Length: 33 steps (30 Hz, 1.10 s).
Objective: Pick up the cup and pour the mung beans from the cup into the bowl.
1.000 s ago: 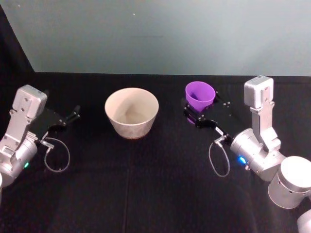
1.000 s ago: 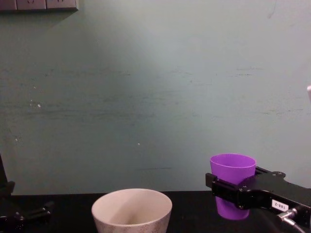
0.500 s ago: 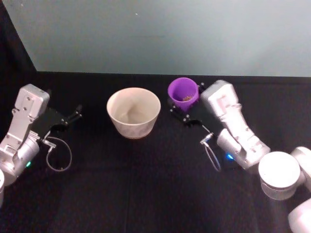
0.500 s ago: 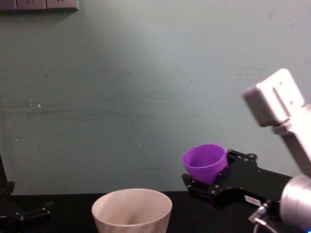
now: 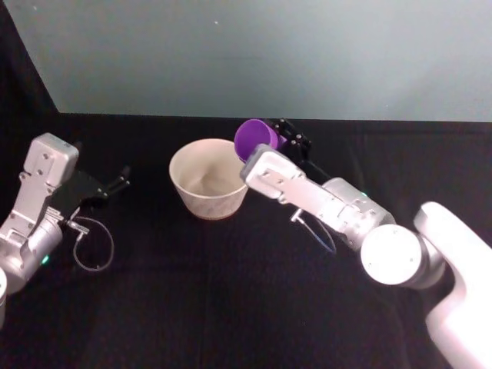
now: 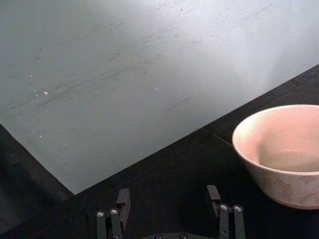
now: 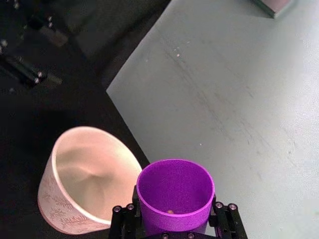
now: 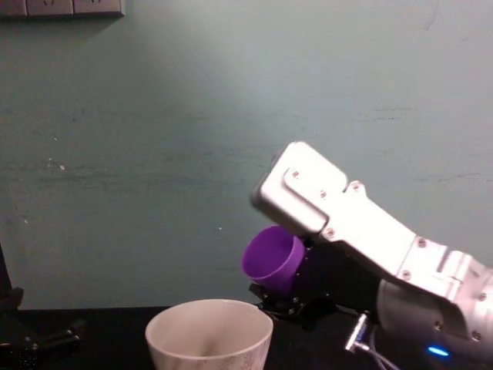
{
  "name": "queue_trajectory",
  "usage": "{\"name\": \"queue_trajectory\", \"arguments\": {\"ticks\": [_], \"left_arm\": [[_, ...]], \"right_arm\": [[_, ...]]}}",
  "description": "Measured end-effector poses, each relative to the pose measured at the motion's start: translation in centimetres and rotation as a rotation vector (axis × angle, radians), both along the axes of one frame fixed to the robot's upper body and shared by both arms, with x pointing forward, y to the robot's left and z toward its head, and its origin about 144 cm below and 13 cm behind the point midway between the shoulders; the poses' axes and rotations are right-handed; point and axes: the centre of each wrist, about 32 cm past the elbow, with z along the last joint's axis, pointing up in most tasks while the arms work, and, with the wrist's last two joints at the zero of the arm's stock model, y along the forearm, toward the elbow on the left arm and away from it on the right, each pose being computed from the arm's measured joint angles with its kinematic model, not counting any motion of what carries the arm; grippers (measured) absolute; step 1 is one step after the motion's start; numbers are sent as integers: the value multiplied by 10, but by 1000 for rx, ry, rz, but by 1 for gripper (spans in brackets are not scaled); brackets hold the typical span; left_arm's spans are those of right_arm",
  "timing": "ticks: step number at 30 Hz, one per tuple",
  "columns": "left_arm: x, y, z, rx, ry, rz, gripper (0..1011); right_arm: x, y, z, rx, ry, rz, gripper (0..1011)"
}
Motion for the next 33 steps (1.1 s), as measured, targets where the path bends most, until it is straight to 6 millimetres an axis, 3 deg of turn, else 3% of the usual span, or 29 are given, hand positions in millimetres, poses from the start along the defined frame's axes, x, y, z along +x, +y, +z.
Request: {"name": "queue_trajectory", "arguments": {"ticks": [18,33], "left_arm": [[0,0,0,0,0,0,1000],[0,0,0,0,0,0,1000]], "right_arm": [[23,40,14,-388,-123,3,723],[32,53,10,-539,-201,-6,723]]}}
